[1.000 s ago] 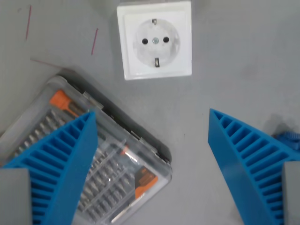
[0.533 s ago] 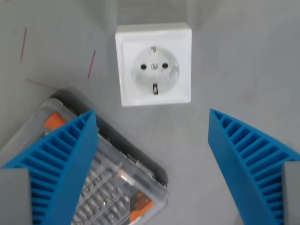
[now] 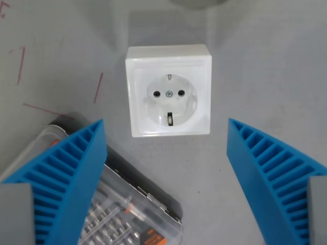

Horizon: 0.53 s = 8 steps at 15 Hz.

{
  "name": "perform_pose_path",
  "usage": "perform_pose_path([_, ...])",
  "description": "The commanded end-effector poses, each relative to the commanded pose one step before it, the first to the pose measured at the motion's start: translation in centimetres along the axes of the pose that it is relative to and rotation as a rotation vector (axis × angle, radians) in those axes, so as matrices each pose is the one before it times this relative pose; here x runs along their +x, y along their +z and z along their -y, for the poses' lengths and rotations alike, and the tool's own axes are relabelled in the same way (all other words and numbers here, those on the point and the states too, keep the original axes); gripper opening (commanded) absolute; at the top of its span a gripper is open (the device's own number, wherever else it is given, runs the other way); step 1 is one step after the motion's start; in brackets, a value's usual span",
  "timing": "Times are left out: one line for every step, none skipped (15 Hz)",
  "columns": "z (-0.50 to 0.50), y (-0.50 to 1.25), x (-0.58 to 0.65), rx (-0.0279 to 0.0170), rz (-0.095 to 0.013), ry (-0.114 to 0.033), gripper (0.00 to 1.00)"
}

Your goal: Move above the white socket

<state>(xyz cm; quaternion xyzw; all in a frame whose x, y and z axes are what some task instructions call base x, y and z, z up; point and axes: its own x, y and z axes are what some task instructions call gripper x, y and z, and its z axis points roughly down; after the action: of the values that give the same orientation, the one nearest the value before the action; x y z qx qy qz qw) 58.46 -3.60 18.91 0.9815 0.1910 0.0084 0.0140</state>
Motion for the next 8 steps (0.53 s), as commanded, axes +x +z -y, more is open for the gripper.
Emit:
perform_pose_path([-0.233,0.485,0.96,0.00554,-0.0118,-0.0454,1.0])
perform_pose_path([-0.02,0.141,0.118,0.00063,0.0027,0.0001,1.0])
perform_pose_path([-0.021,0.136,0.119,0.00139,0.0035,-0.0004,1.0])
perform_pose_path([-0.022,0.122,0.117,0.00061,0.0023,0.0003,1.0])
perform_pose_path([-0.024,0.104,0.114,0.00084,0.0022,0.0002,1.0])
perform_pose_path([-0.026,0.088,0.108,0.0006,0.0023,0.0004,1.0])
perform_pose_path([-0.025,0.074,0.097,0.00081,0.0022,0.0001,1.0])
perform_pose_path([-0.02,0.06,0.08,0.00079,0.0014,0.0015,1.0])
